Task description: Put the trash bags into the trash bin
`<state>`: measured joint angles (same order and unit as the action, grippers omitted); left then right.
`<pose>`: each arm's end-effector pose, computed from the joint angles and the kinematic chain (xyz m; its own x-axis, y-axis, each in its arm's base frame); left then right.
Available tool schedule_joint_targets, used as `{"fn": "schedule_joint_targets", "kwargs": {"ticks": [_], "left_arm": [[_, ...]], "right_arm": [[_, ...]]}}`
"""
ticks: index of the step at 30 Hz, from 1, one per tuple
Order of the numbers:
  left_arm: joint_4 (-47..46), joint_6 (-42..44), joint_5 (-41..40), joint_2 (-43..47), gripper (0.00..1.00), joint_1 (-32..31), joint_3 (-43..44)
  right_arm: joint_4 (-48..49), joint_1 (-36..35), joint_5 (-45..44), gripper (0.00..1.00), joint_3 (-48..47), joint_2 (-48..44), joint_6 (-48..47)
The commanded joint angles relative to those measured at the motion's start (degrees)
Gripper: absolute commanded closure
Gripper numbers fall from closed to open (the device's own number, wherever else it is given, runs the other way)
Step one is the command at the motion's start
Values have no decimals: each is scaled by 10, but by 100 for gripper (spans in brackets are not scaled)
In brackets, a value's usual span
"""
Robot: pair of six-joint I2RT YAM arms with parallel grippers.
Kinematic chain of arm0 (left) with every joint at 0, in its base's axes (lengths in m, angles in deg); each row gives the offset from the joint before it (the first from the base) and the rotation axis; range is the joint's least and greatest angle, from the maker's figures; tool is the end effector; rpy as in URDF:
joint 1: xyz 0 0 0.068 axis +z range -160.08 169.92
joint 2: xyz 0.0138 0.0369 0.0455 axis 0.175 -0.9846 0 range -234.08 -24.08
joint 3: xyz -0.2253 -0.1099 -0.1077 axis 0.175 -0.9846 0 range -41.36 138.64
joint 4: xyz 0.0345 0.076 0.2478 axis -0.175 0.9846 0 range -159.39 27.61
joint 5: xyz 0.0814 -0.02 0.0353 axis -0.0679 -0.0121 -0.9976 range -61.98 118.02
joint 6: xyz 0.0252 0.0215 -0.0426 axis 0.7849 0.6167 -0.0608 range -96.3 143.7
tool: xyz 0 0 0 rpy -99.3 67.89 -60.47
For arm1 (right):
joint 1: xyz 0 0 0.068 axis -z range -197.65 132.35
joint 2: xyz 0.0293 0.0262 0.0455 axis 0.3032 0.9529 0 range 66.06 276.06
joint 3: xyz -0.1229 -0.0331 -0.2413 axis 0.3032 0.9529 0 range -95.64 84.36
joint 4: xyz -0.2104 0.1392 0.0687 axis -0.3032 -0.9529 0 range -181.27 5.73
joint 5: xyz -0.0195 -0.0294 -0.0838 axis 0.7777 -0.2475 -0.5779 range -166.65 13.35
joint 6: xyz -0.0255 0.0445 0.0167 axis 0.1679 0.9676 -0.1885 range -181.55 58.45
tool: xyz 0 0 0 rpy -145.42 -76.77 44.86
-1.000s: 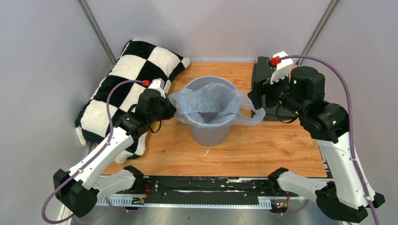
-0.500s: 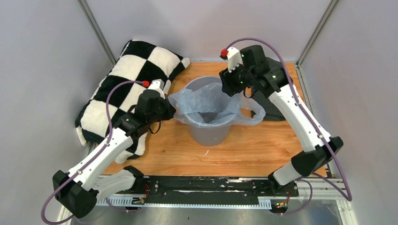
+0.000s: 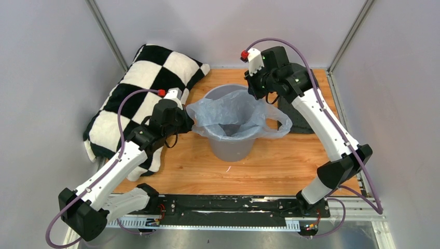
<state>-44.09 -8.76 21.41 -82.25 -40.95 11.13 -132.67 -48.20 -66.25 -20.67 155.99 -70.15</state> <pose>0.1947 -0.1116 0.3169 -0.6009 -0.2620 -0.7552 0.1214 0.9039 -0.4102 0.2823 0.1741 0.4395 -0.3733 -0.3910 -0.8413 -0.6933 0.7201 -0.0270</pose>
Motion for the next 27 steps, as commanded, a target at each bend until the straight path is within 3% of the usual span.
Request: {"fn": "schedule_joint_targets", "kwargs": {"ticks": [1, 18, 27], "left_arm": [[-12, 16, -21, -14, 100, 4, 18], [-25, 12, -104, -109, 100, 12, 81], [-53, -9, -63, -149, 100, 27, 49]], "right_arm": [[22, 18, -72, 100, -35, 22, 32], [49, 58, -88, 100, -153, 132, 82], [50, 73, -87, 100, -138, 189, 110]]}}
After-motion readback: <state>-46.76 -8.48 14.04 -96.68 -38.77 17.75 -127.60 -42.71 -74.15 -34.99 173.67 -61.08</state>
